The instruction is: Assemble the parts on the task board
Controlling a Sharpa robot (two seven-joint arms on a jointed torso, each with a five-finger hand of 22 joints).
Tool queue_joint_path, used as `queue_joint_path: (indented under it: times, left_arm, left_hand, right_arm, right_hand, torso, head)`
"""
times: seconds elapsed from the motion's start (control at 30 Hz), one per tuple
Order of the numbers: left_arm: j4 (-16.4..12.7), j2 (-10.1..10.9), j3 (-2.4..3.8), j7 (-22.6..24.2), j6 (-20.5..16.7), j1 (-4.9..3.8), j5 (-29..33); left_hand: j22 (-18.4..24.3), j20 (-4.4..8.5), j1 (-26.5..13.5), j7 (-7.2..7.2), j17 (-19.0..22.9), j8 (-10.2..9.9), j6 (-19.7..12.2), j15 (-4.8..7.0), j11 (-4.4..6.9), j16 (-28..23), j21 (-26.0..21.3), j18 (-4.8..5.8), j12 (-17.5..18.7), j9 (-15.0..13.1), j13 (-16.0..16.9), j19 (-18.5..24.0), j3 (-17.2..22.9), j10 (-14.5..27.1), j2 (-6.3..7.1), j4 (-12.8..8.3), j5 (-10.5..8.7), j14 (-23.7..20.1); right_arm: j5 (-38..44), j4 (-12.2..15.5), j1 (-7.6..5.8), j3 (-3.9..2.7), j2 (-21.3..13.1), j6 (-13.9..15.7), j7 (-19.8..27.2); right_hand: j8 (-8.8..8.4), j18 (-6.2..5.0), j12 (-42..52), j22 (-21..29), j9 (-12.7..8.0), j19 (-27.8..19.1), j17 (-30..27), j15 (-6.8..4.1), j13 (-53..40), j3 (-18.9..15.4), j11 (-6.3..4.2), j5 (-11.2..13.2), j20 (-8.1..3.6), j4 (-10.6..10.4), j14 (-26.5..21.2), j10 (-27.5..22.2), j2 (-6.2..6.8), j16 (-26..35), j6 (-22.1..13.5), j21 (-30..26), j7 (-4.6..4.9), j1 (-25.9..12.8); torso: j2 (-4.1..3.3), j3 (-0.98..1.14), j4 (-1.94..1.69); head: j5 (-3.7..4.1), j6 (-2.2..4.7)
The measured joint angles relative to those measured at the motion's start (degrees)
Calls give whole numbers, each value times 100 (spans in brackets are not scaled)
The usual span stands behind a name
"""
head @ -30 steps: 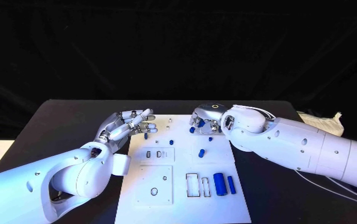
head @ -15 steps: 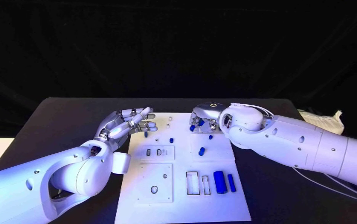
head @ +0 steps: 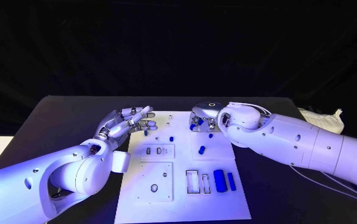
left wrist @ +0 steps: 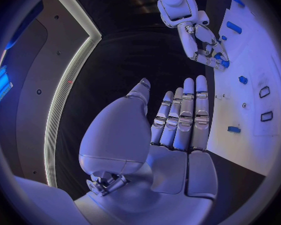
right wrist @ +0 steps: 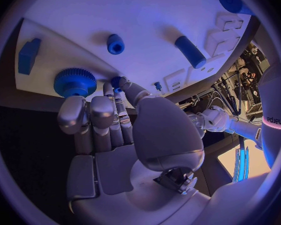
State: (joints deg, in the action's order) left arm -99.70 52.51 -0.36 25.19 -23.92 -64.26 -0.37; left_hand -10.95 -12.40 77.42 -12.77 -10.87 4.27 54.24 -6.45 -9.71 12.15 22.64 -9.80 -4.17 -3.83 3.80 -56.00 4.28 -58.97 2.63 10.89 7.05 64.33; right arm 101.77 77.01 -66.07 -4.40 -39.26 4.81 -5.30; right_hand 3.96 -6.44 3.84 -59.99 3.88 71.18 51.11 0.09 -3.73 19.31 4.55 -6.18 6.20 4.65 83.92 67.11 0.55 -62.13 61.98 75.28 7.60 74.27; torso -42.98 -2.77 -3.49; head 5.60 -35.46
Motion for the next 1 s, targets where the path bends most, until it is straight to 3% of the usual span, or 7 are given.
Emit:
queue_joint_path:
  times: [0.23,0.33,0.43,0.67,1.0]
  left_arm:
    - [0,0,0,-15,5,-1,3]
    - [1,-1,0,-21,9,-2,4]
    - [2,-1,0,-27,12,-2,5]
    - [8,-1,0,-39,25,-3,12]
    - [-43,1,0,-54,34,-3,31]
  left_hand:
    - [-1,0,0,0,-5,0,0,0,0,0,21,-1,0,0,0,0,0,0,0,0,0,0]
    - [-5,0,0,0,-5,0,0,0,0,0,21,-1,0,0,0,0,0,0,0,0,0,0]
    - [-5,0,0,0,-4,0,0,0,0,0,21,0,0,0,0,0,0,0,0,0,0,0]
    - [-5,0,0,0,-14,0,0,0,0,0,21,-1,0,0,0,0,0,0,0,0,0,0]
    - [-10,0,22,0,-22,0,0,0,0,0,21,0,0,-1,-1,0,-16,0,-22,-16,0,0]
  right_arm:
    - [21,-7,-5,-5,15,-21,-2]
    - [32,-1,-7,-6,18,-10,-2]
    - [40,24,-5,-3,16,41,-3]
    - [49,101,-2,3,66,587,-88]
    - [50,-153,-40,-1,380,1315,-258]
  right_hand:
    - [-13,0,0,-116,13,69,91,-4,-8,120,-35,7,-32,-38,4,111,32,-105,120,83,-16,31]
    - [23,-1,0,-259,16,156,206,-44,-24,247,-62,134,-42,-53,-2,249,60,-219,242,170,-35,62]
    - [50,76,-1,-372,46,200,276,-73,-33,333,-92,223,-65,-80,10,346,45,-279,328,216,-58,78]
    - [71,76,-13,-415,46,200,242,-73,-25,452,-111,291,-65,-167,10,441,57,-312,366,244,-59,105]
    - [70,75,-26,-414,46,199,223,-72,-7,521,-111,323,-66,-156,10,441,68,-312,368,244,-61,148]
  torso:
    - [-7,-1,-2]
    - [-8,-2,-1]
    - [-10,-2,0]
    - [-14,0,-7]
    - [-27,-12,-14]
  head:
    - [0,-29]
    - [-7,-40]
    - [-8,-46]
    - [-30,-25]
    - [-51,-5]
